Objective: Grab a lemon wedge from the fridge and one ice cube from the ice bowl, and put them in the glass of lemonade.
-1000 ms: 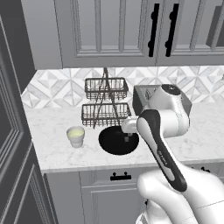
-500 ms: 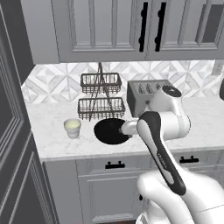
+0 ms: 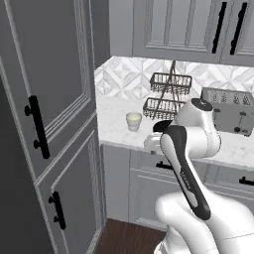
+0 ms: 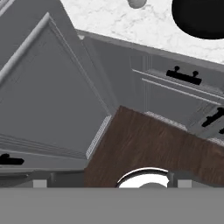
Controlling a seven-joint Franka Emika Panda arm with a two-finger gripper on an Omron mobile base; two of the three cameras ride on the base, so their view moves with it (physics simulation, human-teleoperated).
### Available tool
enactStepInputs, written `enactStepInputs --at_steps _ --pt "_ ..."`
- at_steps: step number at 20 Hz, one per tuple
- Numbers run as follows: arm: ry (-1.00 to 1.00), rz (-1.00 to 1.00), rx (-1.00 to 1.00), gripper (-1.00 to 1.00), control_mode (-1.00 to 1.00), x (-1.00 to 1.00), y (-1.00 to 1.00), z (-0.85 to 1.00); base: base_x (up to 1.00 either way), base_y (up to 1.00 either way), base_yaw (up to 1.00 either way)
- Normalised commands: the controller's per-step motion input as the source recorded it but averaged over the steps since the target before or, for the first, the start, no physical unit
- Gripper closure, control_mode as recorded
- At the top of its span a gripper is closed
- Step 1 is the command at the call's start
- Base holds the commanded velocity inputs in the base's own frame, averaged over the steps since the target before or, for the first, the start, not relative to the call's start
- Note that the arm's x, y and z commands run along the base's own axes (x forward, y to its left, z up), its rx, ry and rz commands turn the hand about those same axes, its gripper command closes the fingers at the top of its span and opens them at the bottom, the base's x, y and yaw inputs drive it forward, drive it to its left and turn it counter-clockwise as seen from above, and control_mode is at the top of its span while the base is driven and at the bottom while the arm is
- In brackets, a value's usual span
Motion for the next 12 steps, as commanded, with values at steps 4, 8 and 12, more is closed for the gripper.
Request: enactStepInputs --at_steps 4,8,12 --pt "0.00 0.00 0.00 -1.00 1.00 0.00 0.00 0.00 -0.18 -0.09 0.99" --pt "0.00 0.00 0.00 -1.00 1.00 0.00 0.00 0.00 -0.50 -0.54 0.84" --pt "0.00 0.00 0.00 -1.00 1.00 0.00 0.00 0.00 -0.42 -0.57 0.76"
